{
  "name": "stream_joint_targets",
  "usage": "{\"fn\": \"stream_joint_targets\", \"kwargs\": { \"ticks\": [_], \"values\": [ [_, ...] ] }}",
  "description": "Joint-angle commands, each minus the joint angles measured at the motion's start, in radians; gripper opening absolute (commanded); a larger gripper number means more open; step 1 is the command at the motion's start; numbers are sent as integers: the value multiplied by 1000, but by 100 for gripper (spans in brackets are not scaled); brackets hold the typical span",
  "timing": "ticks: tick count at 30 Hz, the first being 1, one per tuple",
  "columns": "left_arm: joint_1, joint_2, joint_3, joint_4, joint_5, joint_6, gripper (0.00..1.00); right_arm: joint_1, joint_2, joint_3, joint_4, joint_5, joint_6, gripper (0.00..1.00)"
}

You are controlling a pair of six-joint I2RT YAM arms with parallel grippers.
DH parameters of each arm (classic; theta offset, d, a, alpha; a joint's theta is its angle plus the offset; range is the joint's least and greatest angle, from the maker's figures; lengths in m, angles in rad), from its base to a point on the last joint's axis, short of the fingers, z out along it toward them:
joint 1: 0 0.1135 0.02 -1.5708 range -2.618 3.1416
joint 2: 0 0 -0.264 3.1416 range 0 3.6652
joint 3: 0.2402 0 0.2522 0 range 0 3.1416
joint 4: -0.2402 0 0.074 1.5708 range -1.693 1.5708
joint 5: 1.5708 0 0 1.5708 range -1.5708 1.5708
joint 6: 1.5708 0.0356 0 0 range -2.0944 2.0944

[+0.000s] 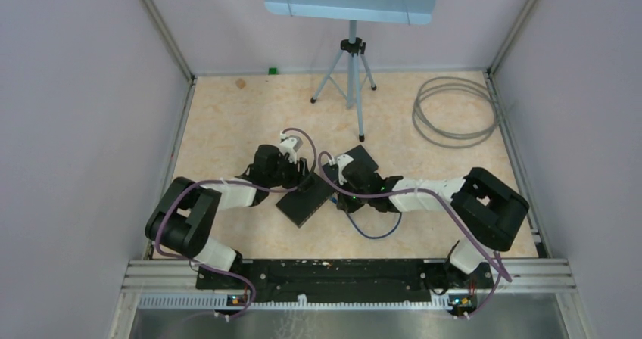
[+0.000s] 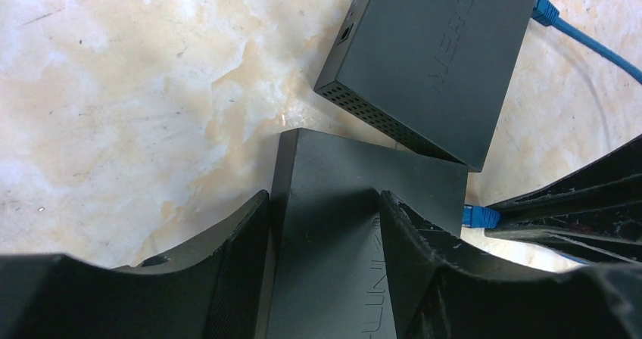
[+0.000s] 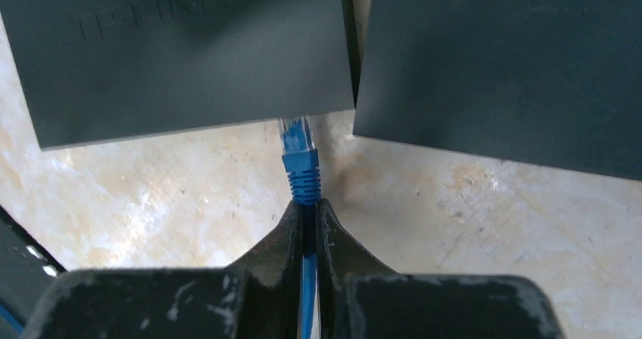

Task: Insert the plug into the switch port
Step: Insert the connector into the switch port.

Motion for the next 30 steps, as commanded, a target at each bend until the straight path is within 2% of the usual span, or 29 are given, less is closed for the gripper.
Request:
{"fn": "stream_joint_targets", "kwargs": {
  "ticks": [1,8,15,20,30],
  "values": [
    [-54,22,0,-55,115,-12,58,-40,0,62,137,-5,30,0],
    [-61,9,-12,-59,111,-17,58,-55,-4,50,174,-30,56,0],
    [-77,11,-18,-49,123,-19,58,-54,6,21,241,-10,-28,0],
    [-92,12,-18,-50,127,-14,58,-54,2,50,227,24,-41,0],
    [-114,-4,-39,-44,131,-30,57,-51,16,137,186,97,54,0]
  ]
}}
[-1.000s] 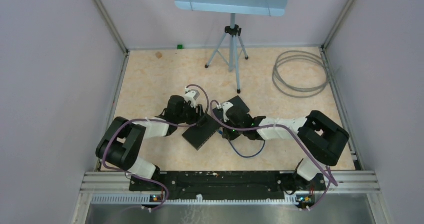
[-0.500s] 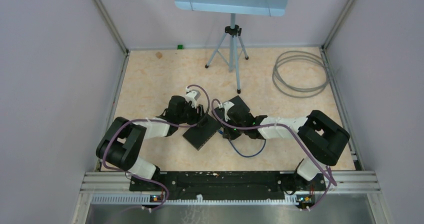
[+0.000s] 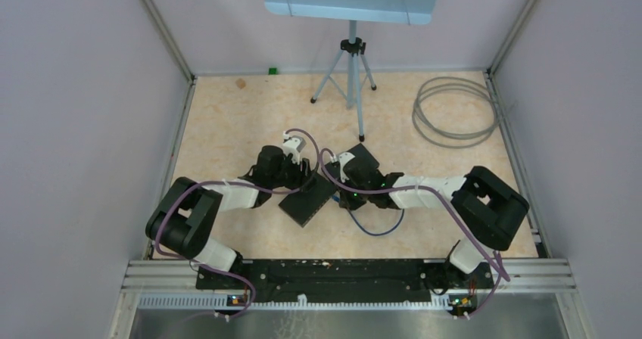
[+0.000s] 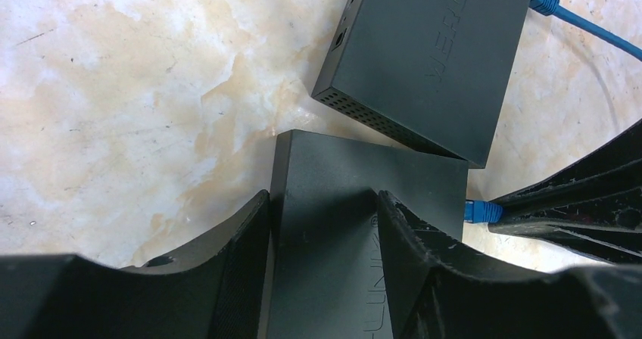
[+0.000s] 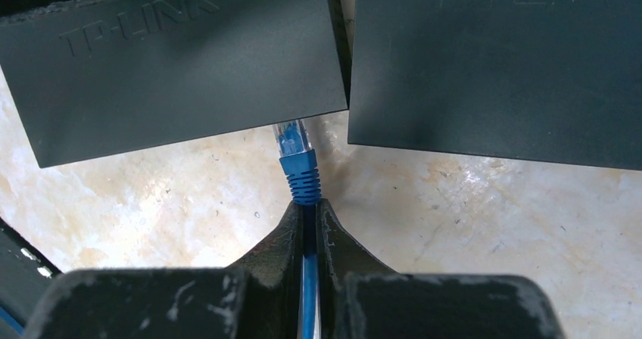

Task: Insert the plug into the switch port
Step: Insert the connector into the switch port.

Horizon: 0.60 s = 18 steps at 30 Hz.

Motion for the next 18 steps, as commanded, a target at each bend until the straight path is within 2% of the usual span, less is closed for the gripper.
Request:
{"fn": "stream_joint_targets", "kwargs": {
  "ticks": [1,18],
  "values": [
    [-71,-4,-41,-60,175,-32,57,-16,14,123,217,124,69,0],
    [-87,11,-43,-35,217,-27,55,16,92,282,154,115,18,0]
  ]
}}
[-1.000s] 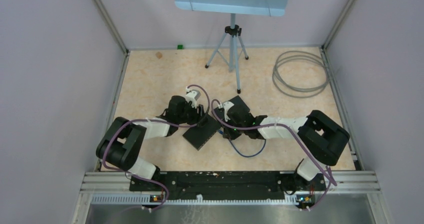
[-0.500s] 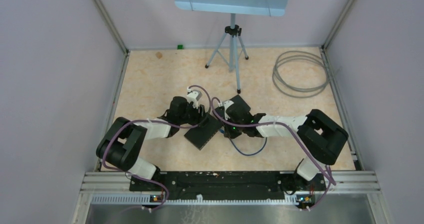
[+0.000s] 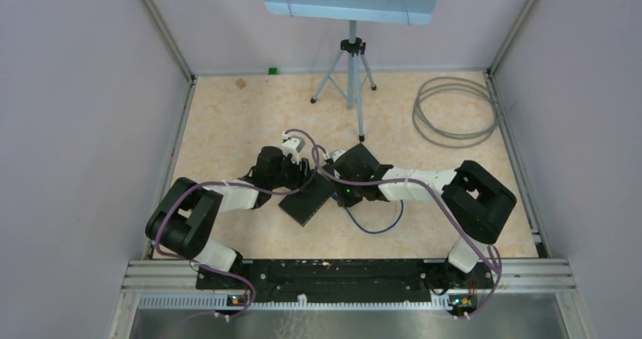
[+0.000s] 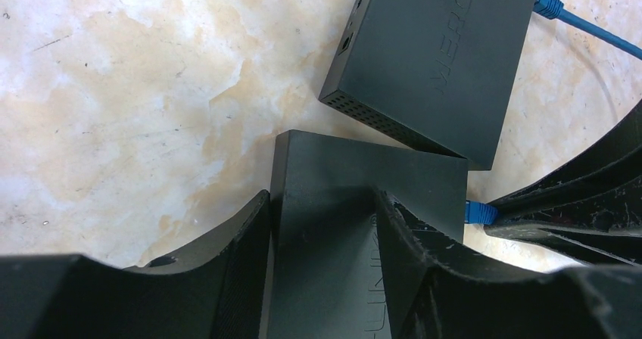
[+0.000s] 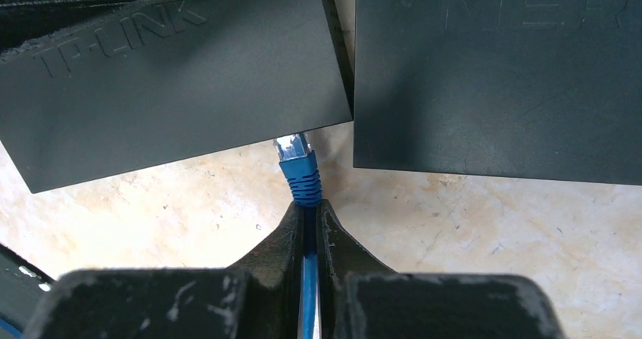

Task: Insert the plug into the switch port
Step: Insert the connector into the switch port.

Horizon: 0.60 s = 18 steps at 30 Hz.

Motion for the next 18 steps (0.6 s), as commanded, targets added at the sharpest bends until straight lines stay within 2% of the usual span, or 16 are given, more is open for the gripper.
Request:
{"fn": "stream_joint_targets", "kwargs": {
  "ticks": [1,7,18],
  "values": [
    [-87,15,-26,-70,242,-25,55,-1,16,142,330,63,-31,0],
    [-113,31,-14,-70,282,-7,54,-1,44,134,459,48,-60,0],
    [-167,52,-17,-59,298,-17,54,-1,38,302,437,92,-88,0]
  ]
}}
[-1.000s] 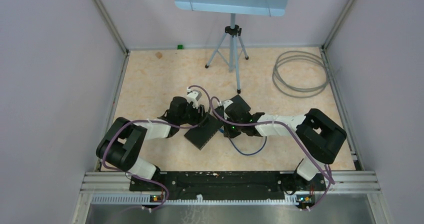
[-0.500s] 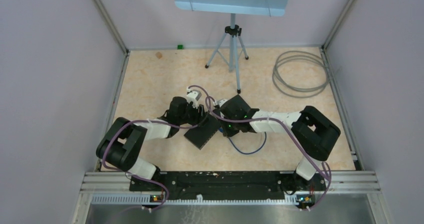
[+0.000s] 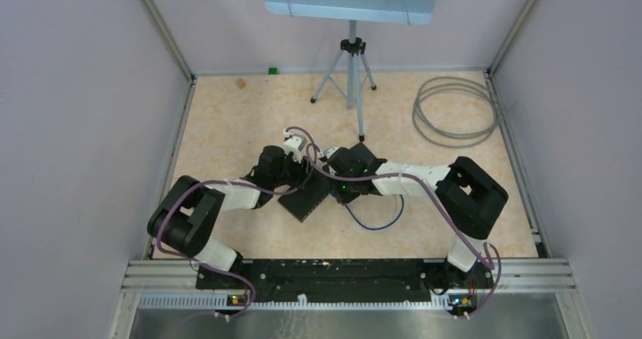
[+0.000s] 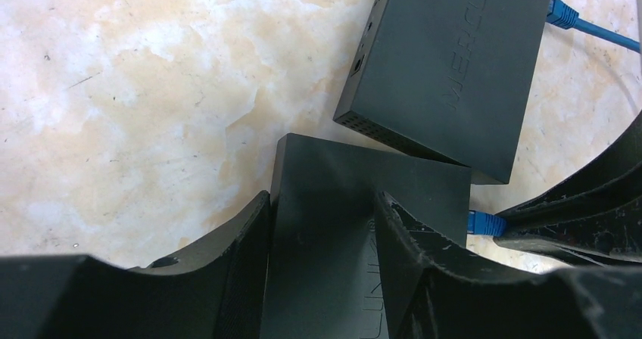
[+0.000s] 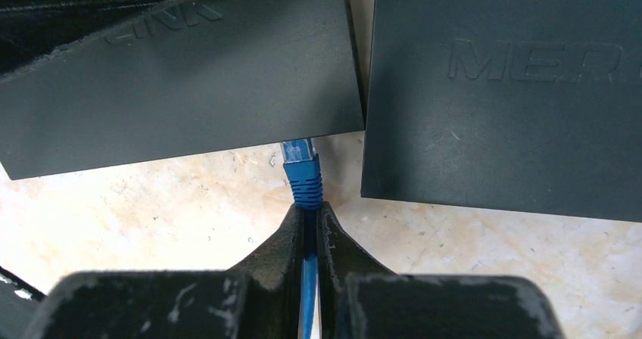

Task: Insert the plug into the switch port
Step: Insert the connector into the switch port.

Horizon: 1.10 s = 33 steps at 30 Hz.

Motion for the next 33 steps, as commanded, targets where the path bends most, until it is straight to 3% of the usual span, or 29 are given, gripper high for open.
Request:
{"fn": "stream_joint_targets", "kwargs": {
  "ticks": [1,15,27,33],
  "values": [
    [-149,40,-25,-92,350,-57,54,-4,-24,205,525,83,-2,0],
    [-156,57,-36,-72,353,-80,53,-4,-5,-71,734,101,-16,0],
    [-156,62,-34,-73,351,-80,53,-3,-110,69,647,51,-97,0],
    [-156,52,-38,-79,344,-82,53,-3,-63,22,697,44,-64,0]
  ]
}}
